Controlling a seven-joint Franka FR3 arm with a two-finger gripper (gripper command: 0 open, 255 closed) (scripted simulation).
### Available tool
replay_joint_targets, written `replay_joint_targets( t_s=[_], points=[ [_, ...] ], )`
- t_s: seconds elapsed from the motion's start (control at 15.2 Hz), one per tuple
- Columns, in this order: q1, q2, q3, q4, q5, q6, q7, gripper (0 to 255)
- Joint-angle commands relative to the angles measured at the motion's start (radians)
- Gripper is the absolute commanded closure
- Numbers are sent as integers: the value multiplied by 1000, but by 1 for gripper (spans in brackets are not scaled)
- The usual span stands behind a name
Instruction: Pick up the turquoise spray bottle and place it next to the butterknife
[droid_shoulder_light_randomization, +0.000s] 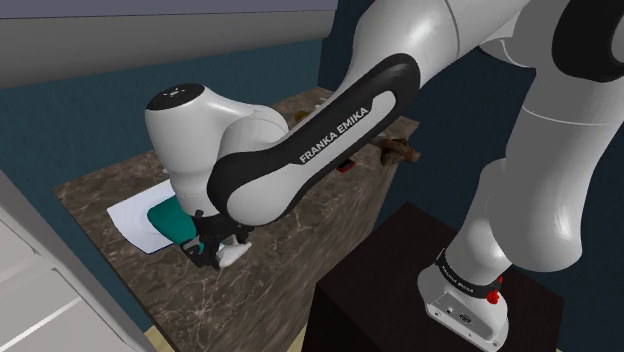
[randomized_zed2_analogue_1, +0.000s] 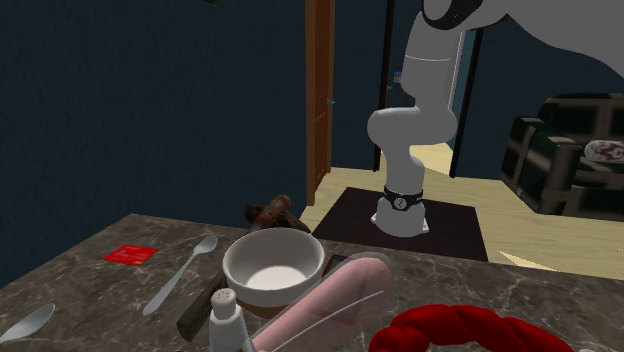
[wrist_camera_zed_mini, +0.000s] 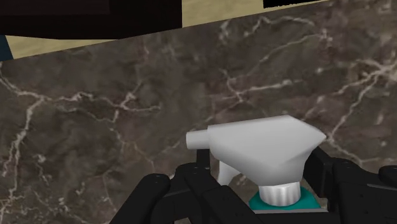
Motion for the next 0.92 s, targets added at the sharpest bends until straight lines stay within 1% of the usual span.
replay_joint_targets(
  t_s=[0.0, 0.2, 0.26, 0.59, 0.86],
  points=[
    [0, 1, 0, -1, -1, 2, 1, 255],
    [0, 1, 0, -1, -1, 2, 1, 255],
    [0, 2, 0, -1, -1, 2, 1, 0],
    [0, 1, 0, -1, -1, 2, 1, 0],
    [-5, -57, 10, 64, 34, -115, -23, 0]
  ],
)
